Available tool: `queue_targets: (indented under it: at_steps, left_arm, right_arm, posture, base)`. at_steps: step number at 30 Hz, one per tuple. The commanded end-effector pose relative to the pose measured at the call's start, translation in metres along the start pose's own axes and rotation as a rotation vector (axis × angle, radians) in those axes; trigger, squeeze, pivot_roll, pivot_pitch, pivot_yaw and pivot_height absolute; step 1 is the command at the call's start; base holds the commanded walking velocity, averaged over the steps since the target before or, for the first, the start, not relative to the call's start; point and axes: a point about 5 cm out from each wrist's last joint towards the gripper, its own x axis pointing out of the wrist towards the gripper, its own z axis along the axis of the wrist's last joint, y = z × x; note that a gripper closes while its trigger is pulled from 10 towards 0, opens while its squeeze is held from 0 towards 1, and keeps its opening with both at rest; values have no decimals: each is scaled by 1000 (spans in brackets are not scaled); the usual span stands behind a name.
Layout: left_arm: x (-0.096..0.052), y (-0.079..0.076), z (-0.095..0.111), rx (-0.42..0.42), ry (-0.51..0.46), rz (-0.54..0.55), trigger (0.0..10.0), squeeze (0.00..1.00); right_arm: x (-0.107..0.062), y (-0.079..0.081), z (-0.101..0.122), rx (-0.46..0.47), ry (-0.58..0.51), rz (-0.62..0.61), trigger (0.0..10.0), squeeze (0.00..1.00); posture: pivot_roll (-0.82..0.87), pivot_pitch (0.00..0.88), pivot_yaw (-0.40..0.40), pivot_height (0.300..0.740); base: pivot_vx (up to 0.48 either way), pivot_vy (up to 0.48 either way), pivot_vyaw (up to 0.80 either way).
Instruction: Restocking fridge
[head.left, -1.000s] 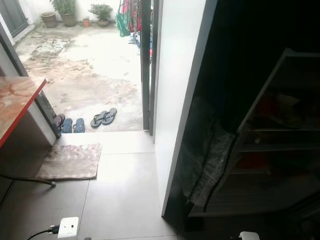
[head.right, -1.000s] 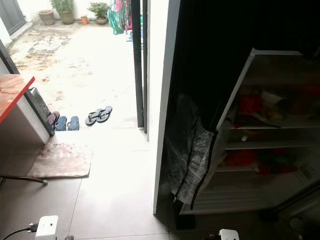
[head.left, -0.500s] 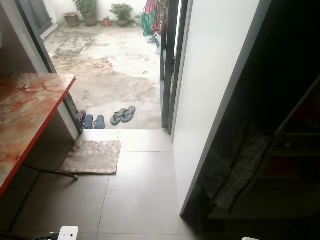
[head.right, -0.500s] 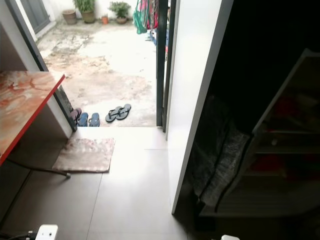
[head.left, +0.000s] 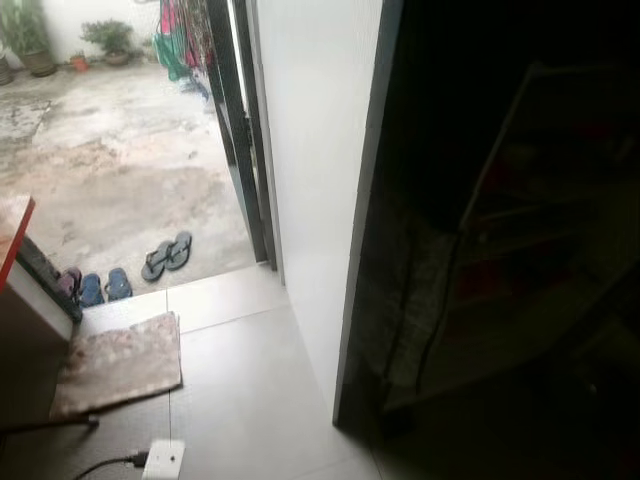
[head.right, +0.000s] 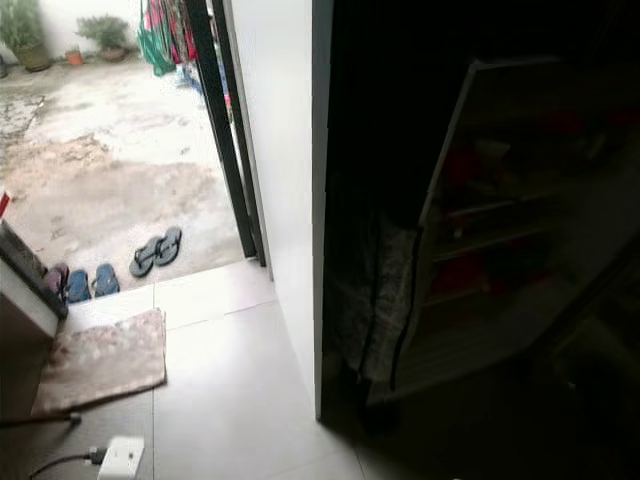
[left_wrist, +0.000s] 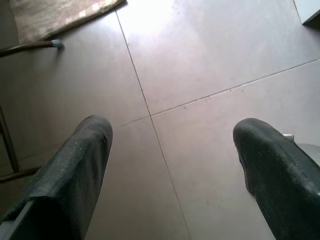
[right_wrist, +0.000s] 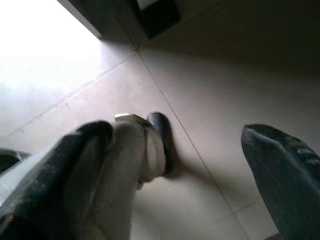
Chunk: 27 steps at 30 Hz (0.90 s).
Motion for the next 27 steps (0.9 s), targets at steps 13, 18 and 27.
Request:
queue_targets:
  at_steps: [13,18,27]
  left_arm:
    - [-3,4,-16,24,43,9,10000,0]
    - [-3,4,-14,34,50,16,10000,0]
    - [-2,2,-11,52,50,9,10000,0]
  right_arm:
    - [0,-5,4,-18,2,4,10000,0]
    - [0,-6,5,-46,1,10,10000,0]
    - [-1,-8,5,-27,-11,-11,10000,0]
  posture:
    - [24,0,19,740]
    - [15,18,18,740]
    - [-4,71,25,740]
  base:
    - [0,0,-757]
    - [0,0,-756]
    - [0,0,-756]
